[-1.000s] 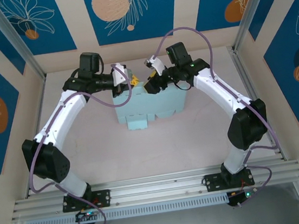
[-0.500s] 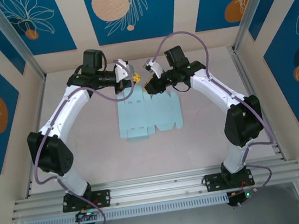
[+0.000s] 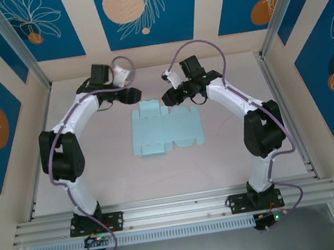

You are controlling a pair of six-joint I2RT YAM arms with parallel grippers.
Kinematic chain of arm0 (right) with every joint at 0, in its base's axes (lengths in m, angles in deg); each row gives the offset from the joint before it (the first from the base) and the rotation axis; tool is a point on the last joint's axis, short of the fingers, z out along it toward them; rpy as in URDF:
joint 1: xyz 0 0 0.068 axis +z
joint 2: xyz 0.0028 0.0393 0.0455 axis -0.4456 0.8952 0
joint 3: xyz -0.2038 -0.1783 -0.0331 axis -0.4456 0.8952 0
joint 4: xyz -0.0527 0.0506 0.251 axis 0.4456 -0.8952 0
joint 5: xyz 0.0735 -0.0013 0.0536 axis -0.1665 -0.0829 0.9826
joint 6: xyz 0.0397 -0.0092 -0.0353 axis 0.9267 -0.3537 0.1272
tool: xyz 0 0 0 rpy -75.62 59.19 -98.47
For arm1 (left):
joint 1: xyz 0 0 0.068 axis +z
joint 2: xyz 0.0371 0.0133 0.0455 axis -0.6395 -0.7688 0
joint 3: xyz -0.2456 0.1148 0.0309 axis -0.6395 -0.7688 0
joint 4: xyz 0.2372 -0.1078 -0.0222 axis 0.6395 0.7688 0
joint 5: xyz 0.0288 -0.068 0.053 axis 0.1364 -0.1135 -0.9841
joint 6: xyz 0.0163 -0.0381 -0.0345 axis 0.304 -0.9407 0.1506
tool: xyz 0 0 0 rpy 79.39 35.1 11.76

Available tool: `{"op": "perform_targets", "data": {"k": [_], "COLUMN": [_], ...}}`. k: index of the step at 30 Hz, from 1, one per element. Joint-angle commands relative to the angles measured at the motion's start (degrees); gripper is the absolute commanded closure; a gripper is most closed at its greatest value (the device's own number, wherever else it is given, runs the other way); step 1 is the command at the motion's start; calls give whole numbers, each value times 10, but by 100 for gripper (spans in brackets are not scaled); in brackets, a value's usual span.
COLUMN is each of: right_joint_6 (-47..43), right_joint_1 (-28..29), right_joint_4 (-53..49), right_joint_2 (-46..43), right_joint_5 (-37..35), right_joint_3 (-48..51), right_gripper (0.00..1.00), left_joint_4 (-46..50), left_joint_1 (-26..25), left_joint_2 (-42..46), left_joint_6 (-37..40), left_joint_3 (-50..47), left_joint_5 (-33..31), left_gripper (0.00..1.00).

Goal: Fold the paper box

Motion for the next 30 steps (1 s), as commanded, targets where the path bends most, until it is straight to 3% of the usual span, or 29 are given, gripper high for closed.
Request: {"op": "perform_targets", "data": {"k": [1, 7, 13, 22, 30], "right_joint_6": [82, 212, 313, 390, 407], "right_joint_1": [5, 13, 30, 59, 59], "right_joint_4": [-26, -47, -52, -13, 24], "right_joint_2": [35, 13, -33, -22, 43], "right_joint_5": [-112, -230, -280, -235, -194], "right_joint_3": [-26, 37, 148, 233, 228], "right_gripper": [68, 66, 59, 58, 58], "left_joint_4": [-66, -92, -146, -134, -241], "left_joint_1": [40, 39, 20, -6, -24], "left_joint_2": [-9, -3, -13, -7, -9], "left_joint_6": [-219, -250, -289, -288, -366], "left_joint_3": [-106, -176, -230, -254, -277], "left_joint_5": [30, 4, 18, 5, 63], "left_gripper": [21, 15, 15, 14, 14]}}
